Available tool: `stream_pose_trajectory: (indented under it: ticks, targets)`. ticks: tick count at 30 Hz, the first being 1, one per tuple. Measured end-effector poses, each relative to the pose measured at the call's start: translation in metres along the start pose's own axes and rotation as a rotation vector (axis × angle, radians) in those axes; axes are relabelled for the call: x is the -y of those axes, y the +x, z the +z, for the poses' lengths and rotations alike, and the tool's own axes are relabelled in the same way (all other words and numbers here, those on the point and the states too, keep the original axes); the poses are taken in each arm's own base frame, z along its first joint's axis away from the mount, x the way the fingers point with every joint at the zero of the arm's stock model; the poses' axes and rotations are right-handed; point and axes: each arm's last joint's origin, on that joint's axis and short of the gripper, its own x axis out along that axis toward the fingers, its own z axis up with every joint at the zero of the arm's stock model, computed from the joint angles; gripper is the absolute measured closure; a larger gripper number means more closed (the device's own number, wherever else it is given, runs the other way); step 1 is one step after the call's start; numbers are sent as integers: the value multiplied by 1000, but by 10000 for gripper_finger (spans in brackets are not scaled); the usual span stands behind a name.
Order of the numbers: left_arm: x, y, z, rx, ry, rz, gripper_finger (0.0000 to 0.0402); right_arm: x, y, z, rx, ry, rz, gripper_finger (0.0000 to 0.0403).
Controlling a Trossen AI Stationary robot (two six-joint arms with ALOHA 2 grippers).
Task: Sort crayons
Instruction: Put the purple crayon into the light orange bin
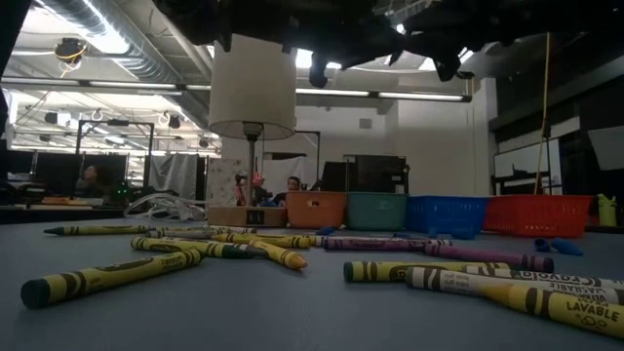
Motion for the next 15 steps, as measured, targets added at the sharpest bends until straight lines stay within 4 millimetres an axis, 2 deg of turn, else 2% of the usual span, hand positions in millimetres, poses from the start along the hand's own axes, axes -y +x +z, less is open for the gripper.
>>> stream_pose_trajectory:
  ticks: [4, 13, 15]
  targets:
    - [0, 0, 0, -1, 0, 1, 392, 0, 2, -1, 1, -15, 6, 272]
    - [-1, 0, -1, -7, 7, 8, 391, 2, 12, -5, -7, -27, 9, 375]
    - [-1, 0, -1, -9, 8, 9, 391, 2, 12, -5, -6, -27, 10, 388]
